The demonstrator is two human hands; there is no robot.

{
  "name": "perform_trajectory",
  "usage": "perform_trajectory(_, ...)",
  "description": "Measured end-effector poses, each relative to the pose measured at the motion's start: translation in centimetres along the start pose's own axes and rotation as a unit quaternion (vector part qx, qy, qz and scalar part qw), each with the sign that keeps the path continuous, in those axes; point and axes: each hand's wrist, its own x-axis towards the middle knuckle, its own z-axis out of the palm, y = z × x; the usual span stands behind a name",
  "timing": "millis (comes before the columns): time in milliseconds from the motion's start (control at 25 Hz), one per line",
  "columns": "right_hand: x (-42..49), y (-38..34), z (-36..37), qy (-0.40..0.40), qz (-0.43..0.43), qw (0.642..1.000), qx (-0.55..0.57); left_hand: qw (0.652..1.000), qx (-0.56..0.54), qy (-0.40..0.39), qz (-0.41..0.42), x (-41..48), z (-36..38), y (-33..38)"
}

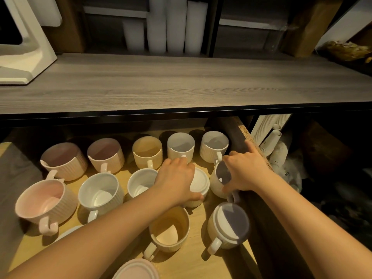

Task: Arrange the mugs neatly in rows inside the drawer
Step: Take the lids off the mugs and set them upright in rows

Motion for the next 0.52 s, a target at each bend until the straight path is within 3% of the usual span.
perform_trajectory(360,0.7,-0.4,0.5,-0.007,-0.016,1.000,-0.009,0.998,0.018,-0.036,0.054,0.8,0.4,-0.3)
perform_trajectory(520,0.1,0.0,0.2,0.013,-0.016,0.999,0.029,0.998,0.007,-0.015,0.061,1.0,0.3,-0.2)
